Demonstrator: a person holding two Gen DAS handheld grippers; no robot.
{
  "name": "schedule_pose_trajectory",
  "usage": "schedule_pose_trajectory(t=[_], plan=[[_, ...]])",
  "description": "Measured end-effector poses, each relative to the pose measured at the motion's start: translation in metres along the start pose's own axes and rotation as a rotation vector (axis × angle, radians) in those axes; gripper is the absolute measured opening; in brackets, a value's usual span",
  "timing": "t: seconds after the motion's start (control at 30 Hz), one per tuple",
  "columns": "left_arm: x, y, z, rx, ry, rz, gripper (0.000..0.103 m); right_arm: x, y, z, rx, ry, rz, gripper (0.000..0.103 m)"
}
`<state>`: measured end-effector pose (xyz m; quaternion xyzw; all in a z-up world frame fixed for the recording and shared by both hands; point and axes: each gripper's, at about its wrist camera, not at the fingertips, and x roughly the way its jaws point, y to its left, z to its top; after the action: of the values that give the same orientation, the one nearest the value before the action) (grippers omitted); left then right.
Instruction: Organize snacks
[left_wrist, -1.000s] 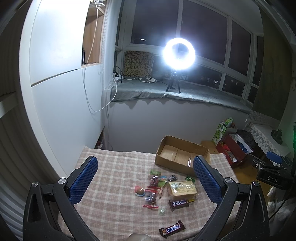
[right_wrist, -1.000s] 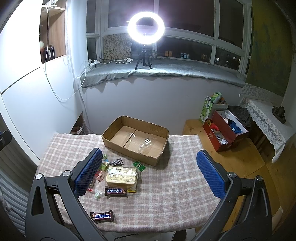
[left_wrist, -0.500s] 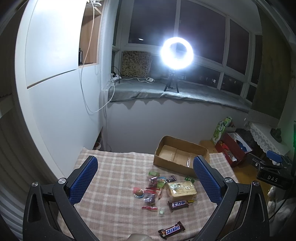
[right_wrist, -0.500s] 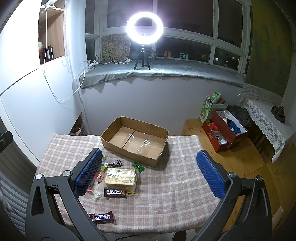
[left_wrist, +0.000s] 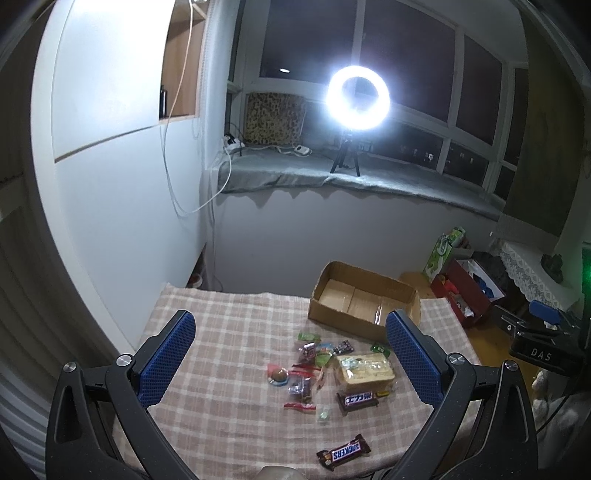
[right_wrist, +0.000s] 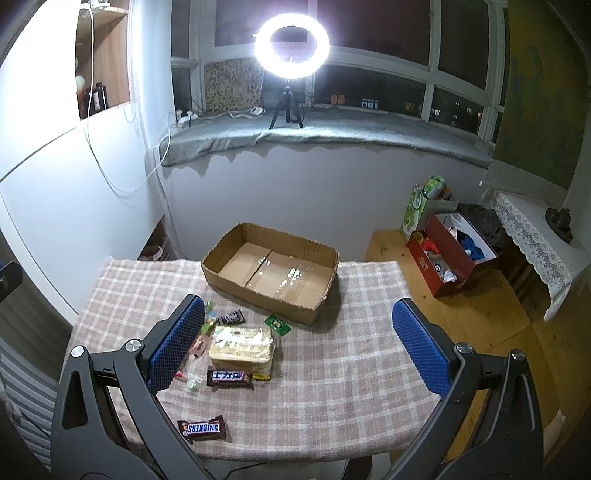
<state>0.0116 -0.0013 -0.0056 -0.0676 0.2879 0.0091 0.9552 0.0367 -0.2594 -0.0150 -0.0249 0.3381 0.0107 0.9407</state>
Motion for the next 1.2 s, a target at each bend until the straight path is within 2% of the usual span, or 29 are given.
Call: schedule_pose_trajectory(t=[0.27,0.47,0.63,0.8,0.9,0.97,1.03,1.2], plan=[[0.013,0.012,-0.012,-0.027,0.058,-0.007,0.102,0.020,-0.005,-0.013,-0.013,0.073,0.032,0.103],[0.028,0.020,-0.023,-0.053,0.126,-0.029,0.096,0.040,-0.010,-0.023,-0.016,0.142,0.062,0.103],[0.046,0.023,-0.033,-0.070,0.203,-0.070,0.085,0.064,-0.017,-0.035,0.010,0.217,0.113,0.103],[0.067,0.025,-0.044,-0.107,0.280,-0.126,0.081,0.090,-0.028,-0.048,0.077,0.306,0.154,0.103],[0.082,0.025,-0.053,-0.137,0.332,-0.165,0.073,0.104,-0.031,-0.056,0.095,0.343,0.171,0.103],[0.093,0.028,-0.062,-0.169,0.376,-0.194,0.071,0.114,-0.032,-0.061,0.104,0.375,0.194,0.103],[0.101,0.029,-0.072,-0.182,0.418,-0.213,0.067,0.123,-0.031,-0.069,0.106,0.407,0.216,0.101],[0.110,0.030,-0.092,-0.165,0.485,-0.210,0.060,0.132,-0.015,-0.089,0.052,0.470,0.292,0.088]])
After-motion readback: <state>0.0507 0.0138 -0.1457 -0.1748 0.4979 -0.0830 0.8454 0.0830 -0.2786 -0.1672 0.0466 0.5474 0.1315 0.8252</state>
